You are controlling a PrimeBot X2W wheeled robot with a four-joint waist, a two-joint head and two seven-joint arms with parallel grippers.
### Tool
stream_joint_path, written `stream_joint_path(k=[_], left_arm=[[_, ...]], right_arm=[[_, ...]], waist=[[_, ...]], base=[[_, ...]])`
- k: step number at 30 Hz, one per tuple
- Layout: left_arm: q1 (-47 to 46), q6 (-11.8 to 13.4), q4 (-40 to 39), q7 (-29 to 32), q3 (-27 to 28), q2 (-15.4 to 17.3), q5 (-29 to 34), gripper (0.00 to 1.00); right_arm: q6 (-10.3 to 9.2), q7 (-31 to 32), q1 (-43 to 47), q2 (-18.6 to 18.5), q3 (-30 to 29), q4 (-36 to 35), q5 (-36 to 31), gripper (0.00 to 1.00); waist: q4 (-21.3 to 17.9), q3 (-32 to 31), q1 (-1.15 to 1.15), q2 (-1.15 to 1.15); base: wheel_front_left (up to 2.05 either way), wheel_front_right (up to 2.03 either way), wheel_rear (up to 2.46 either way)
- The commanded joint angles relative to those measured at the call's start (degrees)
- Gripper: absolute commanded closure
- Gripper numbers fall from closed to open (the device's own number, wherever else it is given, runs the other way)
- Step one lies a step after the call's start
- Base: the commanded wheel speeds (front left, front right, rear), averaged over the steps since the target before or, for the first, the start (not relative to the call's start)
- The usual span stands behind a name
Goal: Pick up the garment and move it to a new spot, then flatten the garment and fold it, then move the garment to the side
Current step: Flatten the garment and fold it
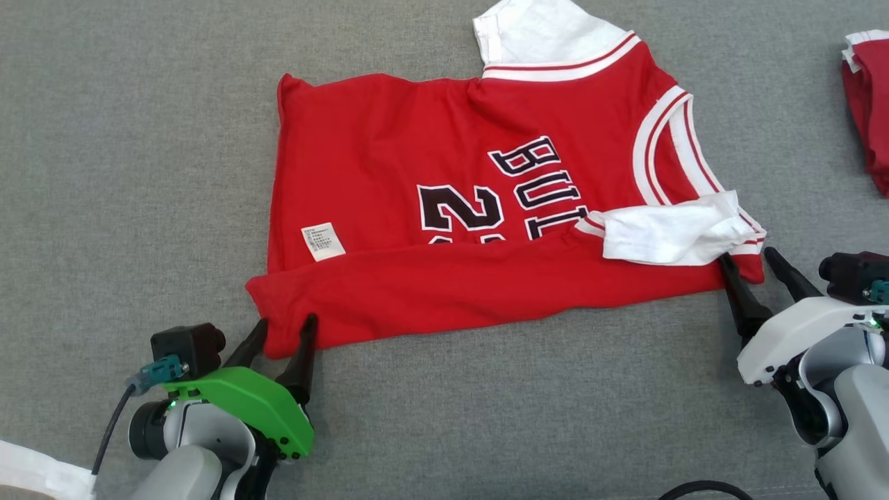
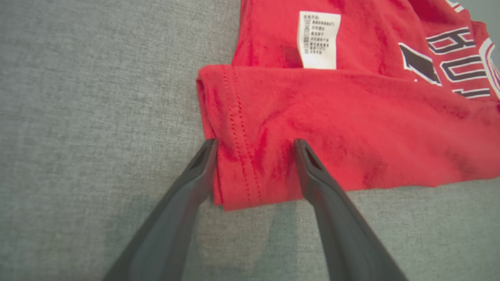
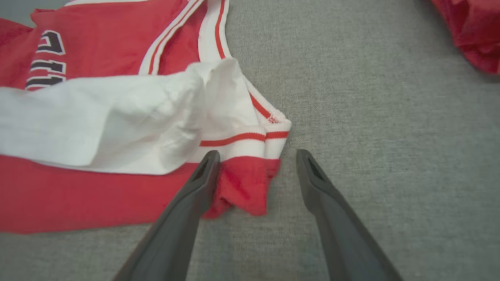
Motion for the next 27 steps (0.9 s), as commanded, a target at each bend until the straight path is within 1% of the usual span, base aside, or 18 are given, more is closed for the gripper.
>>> stream_joint_path(k=[1,2,3,4,5,6,8,9,10,11,15,17,19,22,25,27], left_arm=[[-1.1,-0.7,1.5,0.3,-0.2,-0.2,0.0,0.00],[-1.4,-1.1,2.2,0.6,-0.3,-0.6,-0.5,0.00],[-1.7,-1.9,3.0,0.9,-0.4,-0.9,-1.0,0.53],[-1.9,-2.9,3.5,1.1,-0.5,-1.4,-2.0,1.00],[-2.1,-4.0,4.0,1.7,-1.0,-1.5,-2.3,1.00],[-2.3,-4.8,4.5,2.0,-1.6,-1.4,-2.3,1.00],[-2.7,-6.3,5.2,2.3,-2.1,-1.9,-3.2,1.00],[-2.9,-7.8,5.3,3.0,-2.1,-1.9,-3.9,1.00],[-3.0,-8.6,5.0,3.5,-2.1,-1.6,-4.6,1.00],[-3.0,-8.6,5.0,3.5,-2.1,-1.6,-4.6,1.00],[-2.2,-10.6,0.8,6.4,-0.9,2.3,-7.0,1.00],[-0.7,-10.8,-3.3,8.1,-0.4,4.7,-7.7,1.00],[1.6,-10.0,-8.3,9.3,0.6,7.1,-8.9,1.00],[6.1,-8.4,-15.9,10.3,1.5,10.3,-10.2,1.00],[11.1,-6.6,-22.0,10.3,2.0,11.9,-11.2,1.00],[13.9,-5.5,-24.3,10.0,2.3,12.5,-12.1,1.00]], right_arm=[[-0.03,0.9,-1.0,-0.2,1.0,1.0,1.2,0.00],[-0.03,1.5,-1.4,-0.4,1.8,1.5,2.1,0.00],[-0.03,1.9,-1.5,-0.6,2.4,1.9,2.9,0.00],[-0.03,2.2,-1.8,-0.7,3.1,2.1,3.9,0.24],[-0.03,2.5,-2.0,-0.8,3.4,2.2,5.3,0.95],[-0.03,2.9,-2.1,-1.1,3.6,2.2,6.6,1.00],[-0.04,3.9,-2.1,-2.3,4.6,2.0,8.6,1.00],[-0.10,4.8,-2.1,-3.9,4.6,1.5,10.8,1.00],[-0.10,5.5,-2.0,-4.9,4.9,0.9,11.7,1.00],[-0.10,5.5,-2.0,-4.9,4.9,0.9,11.7,1.00],[-0.07,9.5,-0.8,-9.3,5.7,-3.8,15.2,1.00],[-0.07,12.5,0.5,-12.1,5.5,-6.5,16.7,1.00],[-0.07,15.7,2.5,-14.5,4.8,-9.2,17.8,1.00],[-0.07,20.3,6.5,-16.8,3.0,-13.4,19.8,1.00],[-0.07,23.3,10.9,-17.4,0.5,-16.0,20.9,1.00],[-0.07,24.2,12.8,-16.9,-1.3,-16.9,20.7,1.00]], waist=[[0.9,1.6,0.00,0.00],[1.0,1.9,0.00,0.00],[1.1,2.0,0.00,0.00],[1.2,2.2,0.00,0.00],[1.2,2.3,0.00,0.00],[1.4,2.3,0.00,0.00],[1.5,2.1,0.00,0.00],[1.6,1.7,0.00,0.00],[1.6,1.4,0.00,0.00],[1.6,1.4,0.00,0.00],[1.1,-0.2,0.00,0.00],[0.5,-0.9,0.00,0.00],[0.0,-1.4,0.00,0.00],[-0.5,-1.7,0.00,0.00],[-1.0,-1.6,0.00,0.00],[-1.2,-1.2,0.00,0.00]], base=[[0.00,0.00,0.00],[0.00,0.00,0.00],[0.00,0.00,0.00],[0.00,0.00,0.00],[0.00,0.00,0.00],[0.00,0.00,0.00],[0.00,0.00,0.00],[0.00,0.00,0.00],[0.00,0.00,0.00],[0.00,0.00,0.00],[0.00,0.00,0.00],[0.00,0.00,0.00],[0.00,0.00,0.00],[0.00,0.00,0.00],[0.00,0.00,0.00],[0.00,0.00,0.00]])
